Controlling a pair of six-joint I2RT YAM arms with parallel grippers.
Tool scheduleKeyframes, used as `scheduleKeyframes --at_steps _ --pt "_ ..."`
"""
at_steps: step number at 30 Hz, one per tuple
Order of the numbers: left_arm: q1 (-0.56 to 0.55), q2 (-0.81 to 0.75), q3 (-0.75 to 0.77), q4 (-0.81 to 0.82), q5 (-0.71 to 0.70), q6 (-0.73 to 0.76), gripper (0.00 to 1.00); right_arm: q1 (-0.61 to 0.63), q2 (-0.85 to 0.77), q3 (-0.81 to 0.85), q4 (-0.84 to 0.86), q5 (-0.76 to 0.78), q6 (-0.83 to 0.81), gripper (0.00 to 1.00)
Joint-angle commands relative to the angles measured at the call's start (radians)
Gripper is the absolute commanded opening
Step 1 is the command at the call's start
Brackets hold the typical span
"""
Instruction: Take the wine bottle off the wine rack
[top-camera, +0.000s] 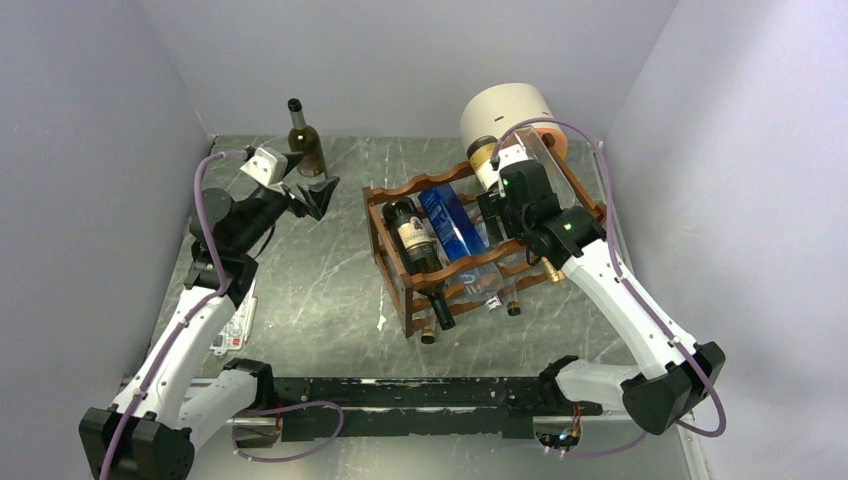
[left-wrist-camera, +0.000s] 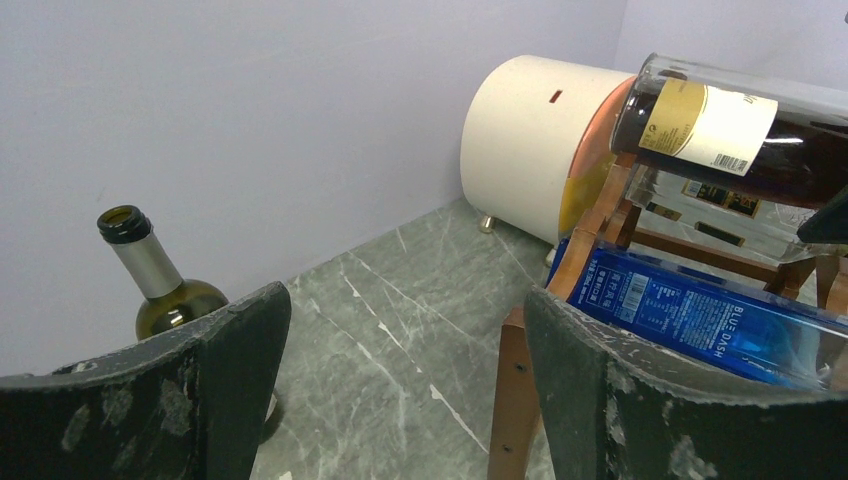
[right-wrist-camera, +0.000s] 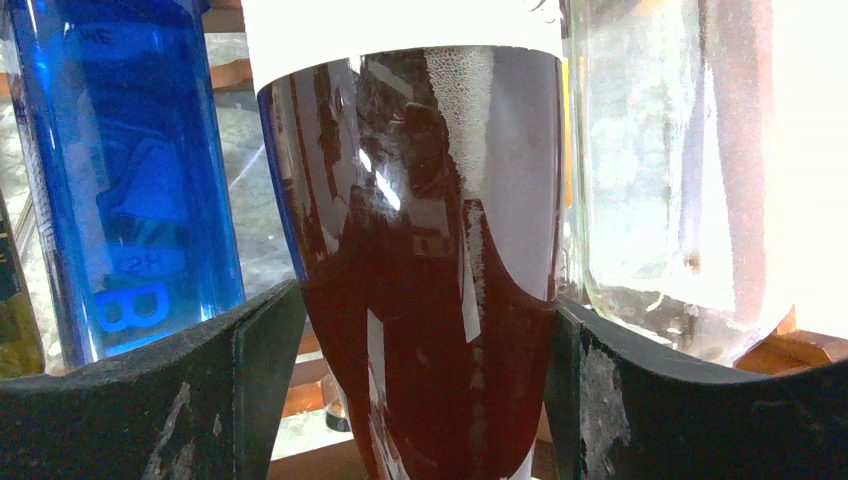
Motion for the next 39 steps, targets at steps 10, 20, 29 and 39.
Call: scheduleKeyframes --at_steps 10,20,29,39 --pt "-0.031 0.003 0.030 -0.002 0.013 0.031 0.88 -0.021 0.026 -0.009 0.117 -0.050 -0.032 0.77" --pt "-0.060 0.006 0.033 -0.020 -0.009 0.060 0.88 -0.026 0.000 0.020 0.137 -0.095 -0.020 0.47" --pt "-0.062 0.016 0.036 -0.025 -0.009 0.062 0.88 -0.027 -0.057 0.064 0.185 -0.206 0.054 0.16" --pt "-0.068 0.029 0.038 -0.024 -0.004 0.056 0.87 -0.026 -0.115 0.061 0.269 -0.259 0.134 0.00"
